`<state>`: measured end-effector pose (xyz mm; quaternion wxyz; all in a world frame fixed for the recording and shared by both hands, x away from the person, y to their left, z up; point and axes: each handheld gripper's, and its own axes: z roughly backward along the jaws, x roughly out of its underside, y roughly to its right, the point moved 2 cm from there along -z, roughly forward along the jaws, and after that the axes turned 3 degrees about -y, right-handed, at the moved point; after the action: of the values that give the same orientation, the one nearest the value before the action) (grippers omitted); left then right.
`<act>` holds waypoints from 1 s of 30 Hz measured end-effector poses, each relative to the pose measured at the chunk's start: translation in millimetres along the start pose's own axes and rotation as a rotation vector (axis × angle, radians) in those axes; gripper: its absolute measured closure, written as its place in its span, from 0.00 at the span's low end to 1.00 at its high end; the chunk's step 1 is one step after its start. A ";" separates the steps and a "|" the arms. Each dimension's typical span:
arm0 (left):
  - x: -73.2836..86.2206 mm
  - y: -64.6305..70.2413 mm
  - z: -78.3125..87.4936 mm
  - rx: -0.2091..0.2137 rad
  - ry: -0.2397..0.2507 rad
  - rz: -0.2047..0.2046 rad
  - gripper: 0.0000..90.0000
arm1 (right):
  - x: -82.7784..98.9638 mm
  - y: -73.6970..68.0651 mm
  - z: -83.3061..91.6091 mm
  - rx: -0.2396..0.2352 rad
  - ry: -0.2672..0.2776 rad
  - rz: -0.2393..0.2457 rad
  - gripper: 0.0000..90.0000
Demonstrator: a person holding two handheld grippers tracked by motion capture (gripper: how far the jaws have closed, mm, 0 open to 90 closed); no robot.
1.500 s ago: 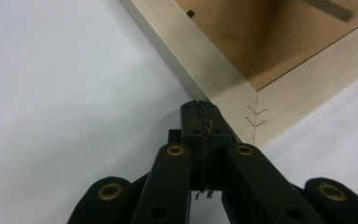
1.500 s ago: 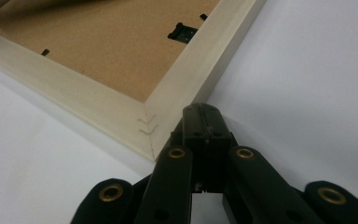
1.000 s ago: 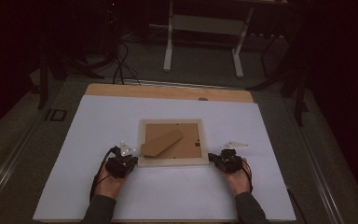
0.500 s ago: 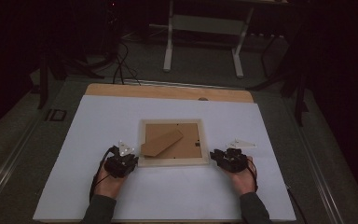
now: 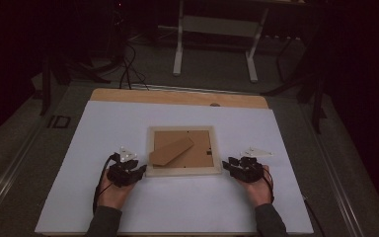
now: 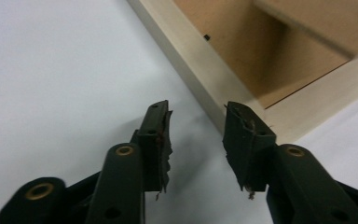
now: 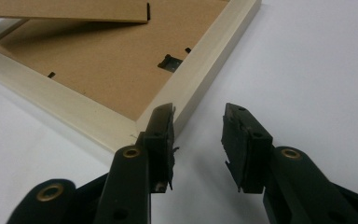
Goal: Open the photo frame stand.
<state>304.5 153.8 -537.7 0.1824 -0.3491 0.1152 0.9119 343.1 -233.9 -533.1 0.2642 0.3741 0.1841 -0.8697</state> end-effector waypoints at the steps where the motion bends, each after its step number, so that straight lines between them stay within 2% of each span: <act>1: -0.6 -0.6 1.1 0.005 0.003 0.008 0.65 | -0.3 -0.2 0.1 -0.004 0.001 0.001 0.71; 10: -4.6 -7.3 12.2 0.018 0.042 0.035 0.61 | -1.5 -0.3 1.1 -0.003 0.008 0.003 0.70; 16: -7.7 -6.9 22.1 0.034 0.082 0.042 0.58 | -0.7 1.6 2.1 -0.006 0.007 -0.011 0.68; 26: -12.4 -3.3 35.7 0.092 0.119 0.033 0.55 | 0.7 1.6 1.2 -0.014 -0.004 -0.018 0.65; 30: -17.2 3.3 41.0 0.108 0.126 0.004 0.53 | 1.5 4.3 5.2 -0.012 0.009 -0.040 0.64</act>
<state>290.6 160.3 -495.8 0.1915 -0.3952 0.1761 0.8810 341.9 -240.5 -531.4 0.2481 0.3726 0.1977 -0.8721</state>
